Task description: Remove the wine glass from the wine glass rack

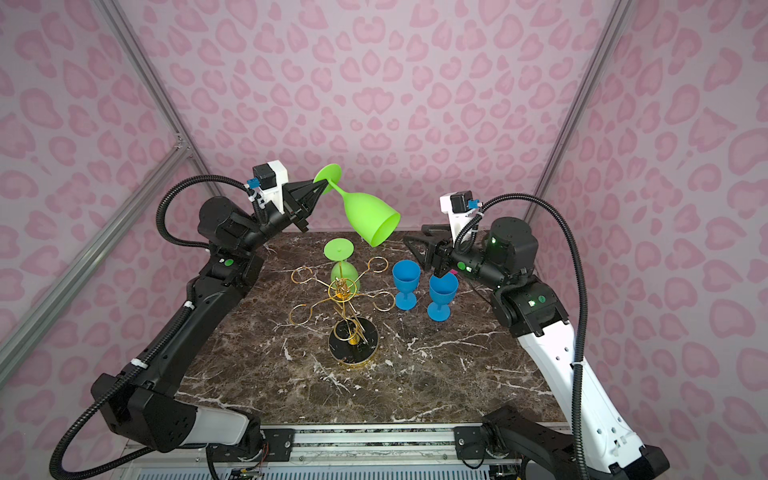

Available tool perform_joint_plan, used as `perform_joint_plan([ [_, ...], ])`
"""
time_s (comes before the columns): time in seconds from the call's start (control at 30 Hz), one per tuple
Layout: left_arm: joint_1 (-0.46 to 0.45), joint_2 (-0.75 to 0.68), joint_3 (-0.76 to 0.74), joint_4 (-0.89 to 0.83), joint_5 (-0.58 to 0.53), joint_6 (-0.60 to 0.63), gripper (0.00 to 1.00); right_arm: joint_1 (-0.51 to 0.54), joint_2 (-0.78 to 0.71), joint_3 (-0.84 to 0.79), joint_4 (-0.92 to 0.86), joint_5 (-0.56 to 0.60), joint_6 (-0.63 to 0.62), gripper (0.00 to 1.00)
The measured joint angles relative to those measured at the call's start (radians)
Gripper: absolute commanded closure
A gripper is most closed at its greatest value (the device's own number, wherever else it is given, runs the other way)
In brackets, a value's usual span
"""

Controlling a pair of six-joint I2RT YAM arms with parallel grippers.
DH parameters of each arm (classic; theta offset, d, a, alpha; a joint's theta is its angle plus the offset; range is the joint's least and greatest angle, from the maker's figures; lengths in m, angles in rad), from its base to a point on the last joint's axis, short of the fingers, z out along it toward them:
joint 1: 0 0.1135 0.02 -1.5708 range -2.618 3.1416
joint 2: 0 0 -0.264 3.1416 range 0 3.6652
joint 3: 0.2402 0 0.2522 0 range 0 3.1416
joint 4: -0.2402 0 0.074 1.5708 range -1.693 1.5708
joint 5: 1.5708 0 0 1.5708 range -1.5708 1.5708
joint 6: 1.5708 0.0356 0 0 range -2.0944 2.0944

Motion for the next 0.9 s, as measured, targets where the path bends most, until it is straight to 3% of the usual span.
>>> perform_joint_plan([
  [0.4, 0.0, 0.001, -0.004, 0.001, -0.005, -0.037, 0.97, 0.058, 0.111, 0.045, 0.15, -0.01, 0.046, 0.42],
  [0.77, 0.002, 0.013, -0.003, 0.0, 0.0, -0.105, 0.97, 0.085, 0.183, 0.052, 0.258, 0.031, 0.076, 0.75],
  [0.9, 0.002, 0.013, -0.003, 0.0, -0.001, -0.12, 0.97, 0.098, 0.194, 0.058, 0.291, 0.034, 0.086, 0.93],
])
